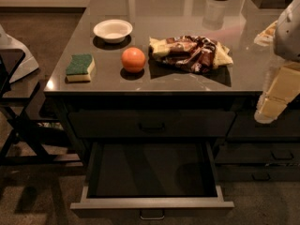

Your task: Place orange into middle drawer

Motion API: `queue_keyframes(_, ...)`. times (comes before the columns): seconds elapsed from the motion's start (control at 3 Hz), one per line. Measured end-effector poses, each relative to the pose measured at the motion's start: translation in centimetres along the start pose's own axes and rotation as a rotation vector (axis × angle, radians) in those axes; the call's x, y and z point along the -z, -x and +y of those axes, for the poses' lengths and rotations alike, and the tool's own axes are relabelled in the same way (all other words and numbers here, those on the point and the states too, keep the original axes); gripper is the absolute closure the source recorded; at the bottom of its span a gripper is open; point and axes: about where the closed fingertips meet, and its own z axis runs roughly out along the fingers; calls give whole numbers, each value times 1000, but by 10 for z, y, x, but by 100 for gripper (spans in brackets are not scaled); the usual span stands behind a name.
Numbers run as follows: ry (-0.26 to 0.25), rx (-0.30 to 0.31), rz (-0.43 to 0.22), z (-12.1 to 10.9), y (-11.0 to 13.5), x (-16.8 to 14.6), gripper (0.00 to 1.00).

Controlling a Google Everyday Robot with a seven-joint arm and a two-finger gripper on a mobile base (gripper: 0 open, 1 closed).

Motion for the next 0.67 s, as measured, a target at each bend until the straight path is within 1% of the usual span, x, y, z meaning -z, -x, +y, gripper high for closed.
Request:
queue_keyframes(0.33,0,0,0,0,0,0,0)
queue_keyframes(0.67,2,53,-46,-23,34,-3,0)
